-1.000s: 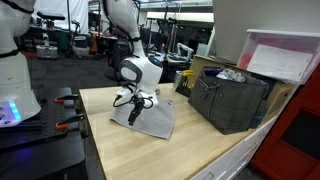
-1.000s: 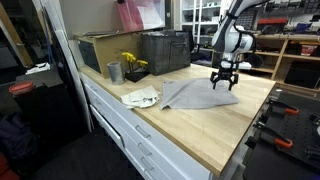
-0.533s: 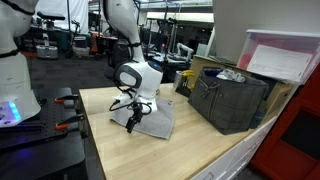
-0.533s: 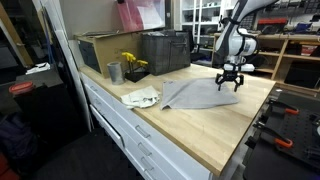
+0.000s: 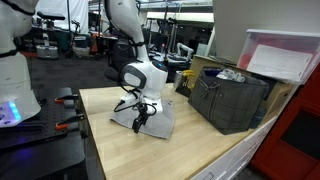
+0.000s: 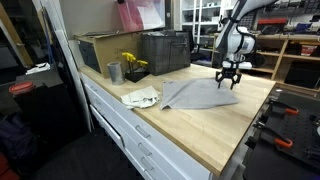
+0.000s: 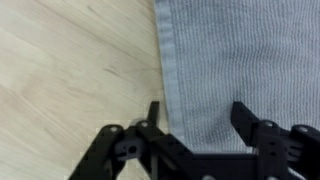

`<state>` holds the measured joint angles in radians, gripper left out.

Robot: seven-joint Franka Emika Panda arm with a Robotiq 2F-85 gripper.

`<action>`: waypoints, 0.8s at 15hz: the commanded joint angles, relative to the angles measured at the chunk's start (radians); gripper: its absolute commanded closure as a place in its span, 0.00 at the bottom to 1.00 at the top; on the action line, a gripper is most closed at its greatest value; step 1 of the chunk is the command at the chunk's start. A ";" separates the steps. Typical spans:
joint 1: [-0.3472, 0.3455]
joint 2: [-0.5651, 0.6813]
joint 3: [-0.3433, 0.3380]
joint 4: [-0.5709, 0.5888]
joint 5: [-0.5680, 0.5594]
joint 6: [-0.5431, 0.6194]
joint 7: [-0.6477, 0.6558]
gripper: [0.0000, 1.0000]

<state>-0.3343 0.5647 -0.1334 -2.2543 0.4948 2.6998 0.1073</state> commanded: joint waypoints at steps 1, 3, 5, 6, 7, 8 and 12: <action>-0.053 0.019 0.049 0.028 0.038 -0.016 -0.014 0.57; -0.069 0.022 0.068 0.032 0.055 -0.017 -0.019 0.72; -0.078 0.019 0.081 0.033 0.069 -0.018 -0.023 0.85; -0.080 0.015 0.086 0.033 0.077 -0.017 -0.027 0.94; -0.079 0.005 0.083 0.029 0.076 -0.019 -0.025 0.99; -0.073 -0.005 0.073 0.024 0.068 -0.020 -0.018 1.00; -0.026 -0.056 0.018 -0.008 0.006 -0.002 0.020 0.99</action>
<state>-0.3890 0.5585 -0.0762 -2.2326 0.5379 2.6981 0.1042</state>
